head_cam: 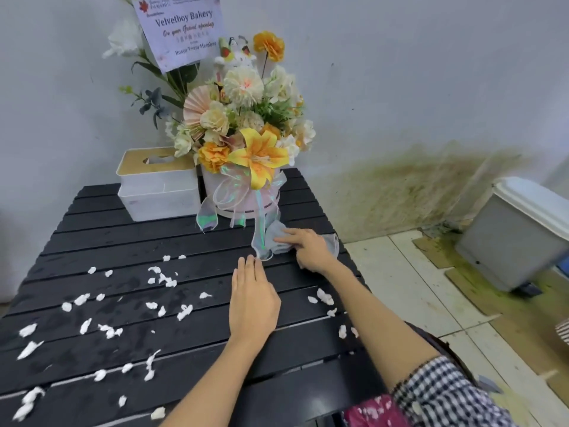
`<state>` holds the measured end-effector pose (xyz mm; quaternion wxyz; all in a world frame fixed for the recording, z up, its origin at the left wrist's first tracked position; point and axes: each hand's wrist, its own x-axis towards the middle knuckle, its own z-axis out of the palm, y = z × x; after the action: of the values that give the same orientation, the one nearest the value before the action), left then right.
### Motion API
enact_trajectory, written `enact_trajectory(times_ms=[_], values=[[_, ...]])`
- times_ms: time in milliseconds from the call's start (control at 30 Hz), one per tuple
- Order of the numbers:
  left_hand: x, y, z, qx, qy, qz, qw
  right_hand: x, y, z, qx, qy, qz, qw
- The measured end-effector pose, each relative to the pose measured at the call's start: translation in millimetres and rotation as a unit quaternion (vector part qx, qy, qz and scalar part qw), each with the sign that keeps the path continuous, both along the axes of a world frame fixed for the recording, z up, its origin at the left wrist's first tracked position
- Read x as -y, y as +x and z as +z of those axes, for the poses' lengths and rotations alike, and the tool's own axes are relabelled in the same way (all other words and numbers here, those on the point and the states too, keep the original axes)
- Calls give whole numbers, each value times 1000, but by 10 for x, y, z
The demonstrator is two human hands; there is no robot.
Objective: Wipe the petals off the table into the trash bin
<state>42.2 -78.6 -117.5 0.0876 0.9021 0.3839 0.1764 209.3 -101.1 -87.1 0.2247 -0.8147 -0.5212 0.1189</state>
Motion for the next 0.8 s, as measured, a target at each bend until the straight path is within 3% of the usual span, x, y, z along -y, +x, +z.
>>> enact_trajectory(times_ms=[133,233,333,467,533,600,667,733,800], values=[[20,-50,93,82,-73,2,994,554,-105,-38,-88,10,63,994],[47,-138,208,163,-159,-5,974,920,-173,31,-141,-9,51,989],[86,-237,283,181,-210,-34,960,1158,-263,340,-179,-32,-20,983],[261,-367,289,219,-239,-35,945,1216,-517,699,-207,83,-158,962],[318,-447,258,257,-237,-13,937,1135,-803,673,-175,107,-194,959],[295,-498,236,290,-230,7,929,1028,-1205,451,-27,87,-240,966],[245,-486,230,310,-239,28,920,928,-1583,159,41,22,-243,969],[251,-456,223,293,-237,21,926,871,-1721,-63,120,27,-236,964],[268,-429,234,267,-221,-6,938,841,-1674,-81,97,61,-250,961]])
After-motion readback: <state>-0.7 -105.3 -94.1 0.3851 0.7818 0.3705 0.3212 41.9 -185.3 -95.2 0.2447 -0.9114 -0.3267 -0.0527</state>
